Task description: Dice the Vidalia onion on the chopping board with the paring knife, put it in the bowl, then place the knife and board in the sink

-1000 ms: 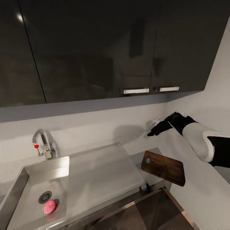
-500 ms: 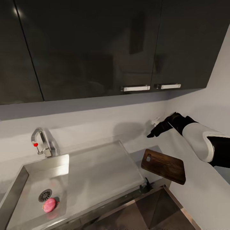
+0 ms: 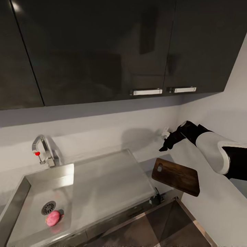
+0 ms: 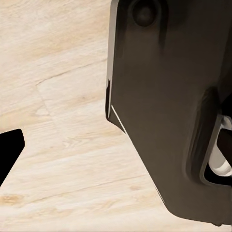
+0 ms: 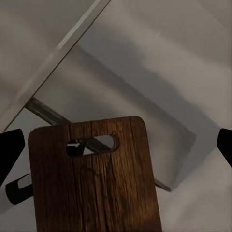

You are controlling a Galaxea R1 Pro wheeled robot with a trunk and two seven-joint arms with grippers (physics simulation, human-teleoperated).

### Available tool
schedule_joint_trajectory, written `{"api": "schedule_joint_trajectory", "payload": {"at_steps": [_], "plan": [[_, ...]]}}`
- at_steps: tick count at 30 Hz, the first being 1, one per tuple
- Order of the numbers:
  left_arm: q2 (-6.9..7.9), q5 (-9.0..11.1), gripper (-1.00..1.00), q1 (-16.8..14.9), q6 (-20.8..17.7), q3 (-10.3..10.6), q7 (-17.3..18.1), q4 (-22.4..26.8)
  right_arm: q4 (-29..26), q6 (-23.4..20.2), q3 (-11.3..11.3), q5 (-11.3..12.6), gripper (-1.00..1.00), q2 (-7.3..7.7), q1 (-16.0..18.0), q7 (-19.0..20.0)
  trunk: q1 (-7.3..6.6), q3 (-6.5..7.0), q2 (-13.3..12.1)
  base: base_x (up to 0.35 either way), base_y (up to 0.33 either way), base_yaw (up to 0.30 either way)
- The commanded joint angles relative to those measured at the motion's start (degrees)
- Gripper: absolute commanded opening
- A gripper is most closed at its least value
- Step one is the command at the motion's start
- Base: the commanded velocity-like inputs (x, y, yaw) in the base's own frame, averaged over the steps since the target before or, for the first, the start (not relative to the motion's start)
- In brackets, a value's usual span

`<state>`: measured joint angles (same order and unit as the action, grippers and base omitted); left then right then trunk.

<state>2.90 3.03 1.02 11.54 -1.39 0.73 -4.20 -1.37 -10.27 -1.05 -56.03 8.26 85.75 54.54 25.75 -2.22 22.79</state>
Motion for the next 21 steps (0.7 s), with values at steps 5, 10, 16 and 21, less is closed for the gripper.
{"api": "schedule_joint_trajectory", "payload": {"at_steps": [5,10,16,21], "plan": [[0.00,0.31,1.00,-0.05,0.27,-0.11,0.07,-0.11,-0.12,0.53,-0.10,-0.51,1.00,-0.34,0.07,0.30,0.03,-0.58,0.13,0.000,0.000,0.000],[-0.07,0.31,1.00,-0.05,0.25,-0.11,0.06,-0.10,-0.56,3.85,-0.04,-1.25,1.00,-0.60,0.06,1.36,0.03,-1.04,0.13,0.000,0.000,0.000],[-0.21,0.31,1.00,-0.05,0.26,-0.11,0.08,-0.10,-1.35,4.96,-0.15,-6.26,1.00,-0.70,0.05,4.02,0.03,-1.60,0.13,0.000,0.000,0.000],[-0.25,0.31,1.00,-0.05,0.27,-0.11,0.07,-0.10,-1.51,6.08,-0.17,-8.16,1.00,-1.07,0.08,4.74,0.03,-2.06,0.13,0.000,0.000,0.000]]}}
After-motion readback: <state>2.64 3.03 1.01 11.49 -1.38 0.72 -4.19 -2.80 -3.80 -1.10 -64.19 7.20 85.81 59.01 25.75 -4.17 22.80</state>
